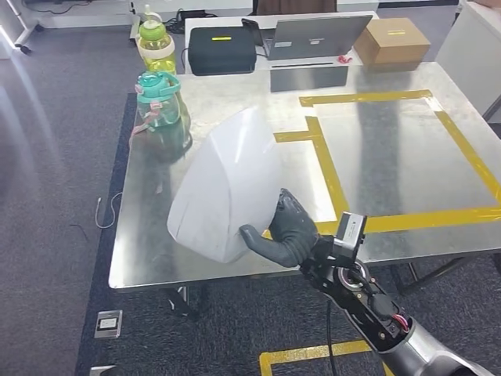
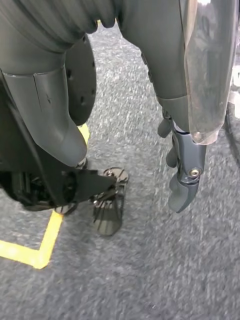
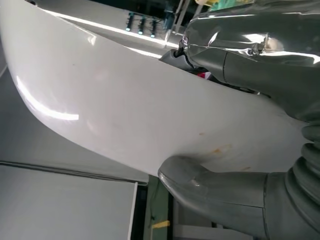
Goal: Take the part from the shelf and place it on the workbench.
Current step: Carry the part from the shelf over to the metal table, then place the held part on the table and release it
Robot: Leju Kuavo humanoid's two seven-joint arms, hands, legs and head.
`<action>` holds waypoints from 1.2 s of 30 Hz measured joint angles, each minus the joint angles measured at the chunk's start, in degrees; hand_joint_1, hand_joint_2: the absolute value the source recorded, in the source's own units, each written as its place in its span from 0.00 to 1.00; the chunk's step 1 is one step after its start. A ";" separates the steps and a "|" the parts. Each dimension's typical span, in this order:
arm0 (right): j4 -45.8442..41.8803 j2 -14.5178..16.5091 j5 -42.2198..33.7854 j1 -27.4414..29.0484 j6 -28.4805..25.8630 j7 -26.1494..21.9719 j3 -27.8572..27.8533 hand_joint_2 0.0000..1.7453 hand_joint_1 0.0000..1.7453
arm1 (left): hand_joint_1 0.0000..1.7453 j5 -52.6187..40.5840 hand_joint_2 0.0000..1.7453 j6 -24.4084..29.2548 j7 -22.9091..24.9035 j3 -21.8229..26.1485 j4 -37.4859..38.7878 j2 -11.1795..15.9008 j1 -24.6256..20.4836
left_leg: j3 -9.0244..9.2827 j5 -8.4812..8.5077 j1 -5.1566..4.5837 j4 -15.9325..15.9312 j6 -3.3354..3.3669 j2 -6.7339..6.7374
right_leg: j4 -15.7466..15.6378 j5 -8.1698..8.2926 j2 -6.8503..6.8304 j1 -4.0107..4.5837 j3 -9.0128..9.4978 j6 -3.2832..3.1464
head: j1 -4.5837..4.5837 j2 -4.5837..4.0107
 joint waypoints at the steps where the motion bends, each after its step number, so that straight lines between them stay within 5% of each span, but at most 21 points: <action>1: 0.08 0.00 0.00 0.02 0.01 -0.03 -0.06 1.00 1.00 | 0.00 0.00 1.00 0.00 0.00 0.00 0.00 0.01 -0.01 | 0.32 -0.31 0.00 0.01 0.14 0.01 | 4.49 -1.43 0.00 -0.02 -2.49 0.16 | 0.27 0.00; 3: 0.32 0.00 -0.01 0.15 0.02 -0.05 -0.10 1.00 1.00 | 0.00 0.01 1.00 -0.02 0.00 0.00 0.00 0.01 0.05 | 1.10 -0.95 0.02 0.02 0.13 -0.04 | 9.50 -1.51 0.00 -0.16 -6.09 0.41 | 0.64 0.00; 4: 0.44 0.00 -0.01 0.18 0.02 -0.07 -0.11 1.00 1.00 | 0.00 0.01 1.00 -0.02 0.00 0.00 0.00 0.01 0.08 | 1.65 -1.34 0.06 0.03 0.03 -0.11 | 8.42 0.34 -0.01 -0.28 -6.27 0.49 | 0.82 0.01; 7: 0.65 0.00 -0.04 0.14 0.04 -0.17 -0.18 1.00 1.00 | 0.00 0.02 1.00 -0.04 0.00 0.00 0.00 0.03 0.06 | 3.29 -2.66 0.09 0.17 -0.69 -0.31 | -2.44 7.71 -0.01 -0.48 -2.62 0.46 | 1.41 0.00; 9: 0.80 0.00 -0.09 0.12 0.06 -0.33 -0.20 1.00 1.00 | 0.00 0.00 1.00 -0.04 0.01 0.00 0.00 0.08 -0.08 | 3.27 -3.09 -0.06 0.43 -1.30 -0.35 | -6.18 8.38 0.06 -0.33 -1.03 -0.04 | 1.45 0.01; 13: 1.01 0.00 -0.11 0.12 0.11 -0.63 -0.36 1.00 1.00 | 0.00 -0.02 1.00 -0.02 0.02 -0.01 0.00 0.08 -0.26 | 2.54 -4.23 -0.01 1.88 -2.46 -0.12 | -7.17 7.68 0.24 -0.22 -0.29 -1.51 | 0.63 0.00; 16: 1.08 0.02 -0.13 0.07 0.11 -0.71 -0.45 1.00 1.00 | 0.00 -0.02 1.00 -0.02 0.02 -0.02 0.00 0.06 -0.43 | -3.32 -8.43 0.05 12.32 -2.96 -0.04 | -7.49 7.30 0.05 -0.22 0.29 -2.36 | -0.42 0.00; 18: 1.19 0.02 -0.13 0.15 0.11 -0.69 -0.44 1.00 1.00 | 0.00 -0.02 1.00 -0.02 0.03 -0.02 0.00 0.06 -0.24 | -7.73 -9.32 0.05 18.38 -2.95 -0.04 | -7.50 6.93 0.04 -0.05 0.62 -2.67 | -0.70 0.00; 20: 1.29 0.02 -0.13 0.17 0.11 -0.68 -0.44 1.00 1.00 | 0.00 -0.02 1.00 -0.02 0.04 -0.02 0.00 0.09 -0.09 | -7.84 -5.58 0.00 15.72 -2.52 -0.04 | -7.50 6.41 0.18 0.10 1.32 -2.71 | -0.87 0.01; 23: 1.37 0.02 -0.13 0.11 0.11 -0.70 -0.46 1.00 1.00 | 0.00 -0.02 1.00 -0.02 0.04 -0.02 0.00 0.21 -0.23 | -3.05 0.66 -0.47 3.82 -1.33 0.01 | -7.51 5.53 0.28 0.37 2.26 -2.38 | -1.02 0.01; 29: 1.47 0.02 -0.13 0.01 0.11 -0.73 -0.53 1.00 1.00 | 0.00 -0.02 1.00 0.03 0.04 -0.02 0.00 0.27 -0.21 | -0.95 0.52 -0.36 0.24 -0.30 0.04 | -6.21 3.61 0.20 0.29 1.95 -0.81 | -0.62 0.01; 33: 1.69 0.00 -0.13 0.00 0.11 -0.76 -0.57 1.00 1.00 | 0.00 -0.17 1.00 0.18 0.04 -0.02 0.00 0.14 -0.27 | 0.18 -0.08 -0.13 -0.07 0.22 0.08 | 7.81 -1.69 0.15 -0.02 -5.16 -0.02 | 0.54 0.00; 34: 1.81 0.00 -0.13 0.07 0.11 -0.76 -0.57 1.00 1.00 | 0.00 -0.19 1.00 0.26 0.04 -0.02 0.00 0.08 -0.22 | 0.43 -0.29 -0.11 -0.06 0.19 0.06 | 9.21 -1.35 0.14 -0.12 -6.26 0.13 | 0.68 0.00; 36: 1.96 0.00 -0.13 0.10 0.11 -0.76 -0.56 1.00 1.00 | 0.00 -0.20 1.00 0.46 0.04 -0.02 0.00 0.01 -0.15 | 1.11 -0.78 0.01 0.01 -0.09 -0.06 | 5.21 2.54 0.12 -0.41 -5.19 0.36 | 0.97 0.00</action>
